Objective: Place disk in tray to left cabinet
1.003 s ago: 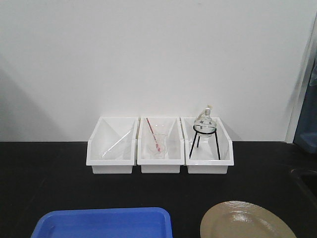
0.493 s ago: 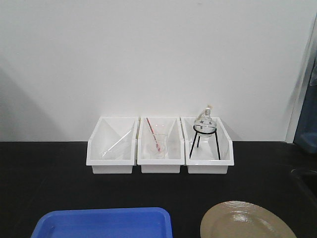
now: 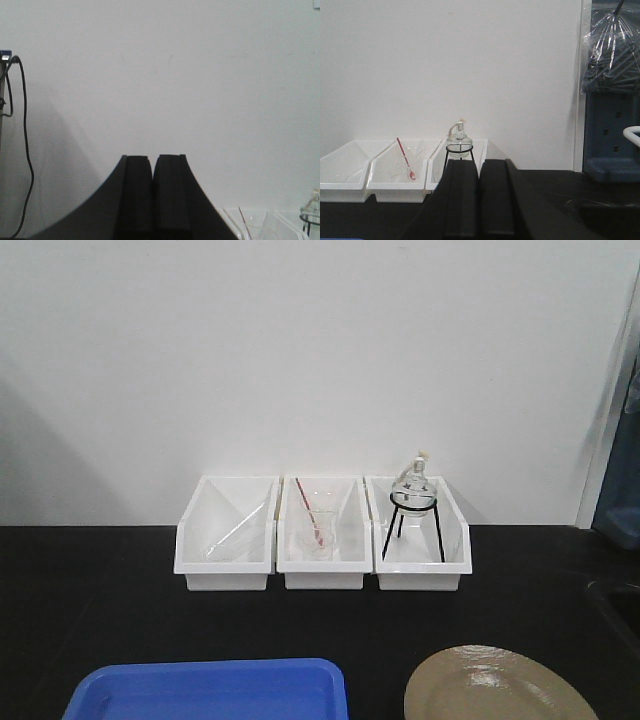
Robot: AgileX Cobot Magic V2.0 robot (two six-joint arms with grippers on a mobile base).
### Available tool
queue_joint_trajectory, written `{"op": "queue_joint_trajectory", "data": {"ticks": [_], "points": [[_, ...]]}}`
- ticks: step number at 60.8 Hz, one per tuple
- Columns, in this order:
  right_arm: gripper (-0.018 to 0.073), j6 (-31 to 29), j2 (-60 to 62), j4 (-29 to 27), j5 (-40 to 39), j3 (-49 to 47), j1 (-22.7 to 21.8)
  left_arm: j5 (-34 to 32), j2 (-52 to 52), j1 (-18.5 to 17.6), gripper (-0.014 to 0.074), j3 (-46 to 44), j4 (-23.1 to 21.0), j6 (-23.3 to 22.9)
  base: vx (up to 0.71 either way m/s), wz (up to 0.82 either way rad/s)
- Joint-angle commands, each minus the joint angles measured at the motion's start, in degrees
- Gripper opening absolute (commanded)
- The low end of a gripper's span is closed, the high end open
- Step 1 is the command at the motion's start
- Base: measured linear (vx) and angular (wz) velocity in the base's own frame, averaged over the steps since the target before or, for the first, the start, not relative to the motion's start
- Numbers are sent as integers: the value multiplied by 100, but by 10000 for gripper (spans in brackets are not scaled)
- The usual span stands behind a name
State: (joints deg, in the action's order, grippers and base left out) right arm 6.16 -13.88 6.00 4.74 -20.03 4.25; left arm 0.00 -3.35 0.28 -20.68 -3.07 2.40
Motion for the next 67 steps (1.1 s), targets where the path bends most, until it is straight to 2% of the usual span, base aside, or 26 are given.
{"op": "queue_joint_trajectory", "data": {"ticks": [1,13,17,28,33,37,45,50,60,67], "points": [[69,-47,-502,4,-388,-416,-31,-227,-467,1,1,-466,-35,-46,0,0],[193,-42,-1312,-24,-391,-472,-31,0,-1106,1,74,-440,-35,-42,0,0],[265,-42,-1506,-60,-365,-472,-31,134,-1294,1,127,-440,-35,-42,0,0],[443,-42,-1769,-60,-359,-439,-31,272,-1663,1,346,-440,-35,-42,0,0],[482,10,-1860,-132,-318,-439,-31,340,-1737,1,434,-440,-35,-42,0,0],[485,137,-1889,-407,-101,-439,-26,400,-1761,1,469,-440,-40,-42,0,0],[485,756,-2098,-1144,647,-439,-26,415,-1767,1,482,-440,-40,-42,0,0],[485,1405,-2430,-1453,959,-439,-26,415,-1767,1,482,-440,-40,-42,0,0],[485,2756,-3345,-1699,658,-439,-26,415,-1767,1,482,-440,-40,-42,0,0],[485,3285,-4030,-1699,186,-439,-26,415,-1767,1,482,-440,-40,-42,0,0]]}}
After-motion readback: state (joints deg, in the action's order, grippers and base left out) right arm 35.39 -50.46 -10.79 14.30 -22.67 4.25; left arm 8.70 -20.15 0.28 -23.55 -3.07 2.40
